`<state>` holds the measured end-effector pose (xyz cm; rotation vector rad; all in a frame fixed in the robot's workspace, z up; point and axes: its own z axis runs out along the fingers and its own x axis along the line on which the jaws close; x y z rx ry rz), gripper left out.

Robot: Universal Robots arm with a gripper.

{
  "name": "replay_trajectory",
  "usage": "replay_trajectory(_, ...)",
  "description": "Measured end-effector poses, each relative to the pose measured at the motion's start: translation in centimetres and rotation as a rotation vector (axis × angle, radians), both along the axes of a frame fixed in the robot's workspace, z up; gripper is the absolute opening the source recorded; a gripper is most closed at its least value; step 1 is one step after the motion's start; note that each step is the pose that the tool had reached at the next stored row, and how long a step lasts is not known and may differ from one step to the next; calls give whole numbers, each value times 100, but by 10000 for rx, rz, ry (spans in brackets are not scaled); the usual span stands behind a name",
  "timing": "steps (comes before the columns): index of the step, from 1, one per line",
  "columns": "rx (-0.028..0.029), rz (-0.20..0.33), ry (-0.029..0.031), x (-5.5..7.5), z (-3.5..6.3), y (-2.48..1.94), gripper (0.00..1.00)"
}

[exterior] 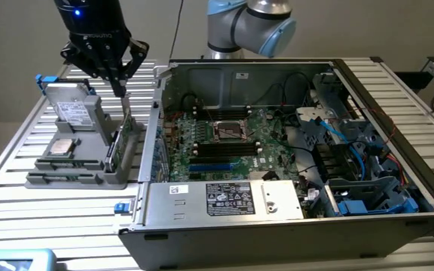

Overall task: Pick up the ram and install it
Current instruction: 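Reach for the ram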

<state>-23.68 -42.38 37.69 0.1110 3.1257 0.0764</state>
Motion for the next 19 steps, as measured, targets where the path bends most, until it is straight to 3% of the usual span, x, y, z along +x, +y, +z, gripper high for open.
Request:
replay_trajectory(12,-1,1,101,-429,-217,-174,11)
replay_trajectory(19,-1,0,138,-743,-329,-187,11)
